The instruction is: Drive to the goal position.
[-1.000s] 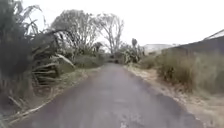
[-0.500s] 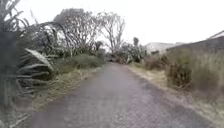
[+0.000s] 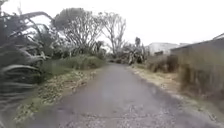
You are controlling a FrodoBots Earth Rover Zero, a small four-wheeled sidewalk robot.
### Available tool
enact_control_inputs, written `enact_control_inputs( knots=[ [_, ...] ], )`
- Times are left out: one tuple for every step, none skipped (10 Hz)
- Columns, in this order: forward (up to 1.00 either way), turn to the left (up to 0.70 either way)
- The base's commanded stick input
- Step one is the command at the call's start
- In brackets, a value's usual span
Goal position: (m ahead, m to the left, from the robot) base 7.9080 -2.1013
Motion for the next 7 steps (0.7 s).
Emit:
enact_control_inputs(
  knots=[
    [1.00, 0.00],
    [1.00, 0.00],
    [1.00, 0.00],
    [1.00, 0.00],
    [1.00, 0.00],
    [1.00, 0.00],
    [1.00, 0.00]
  ],
)
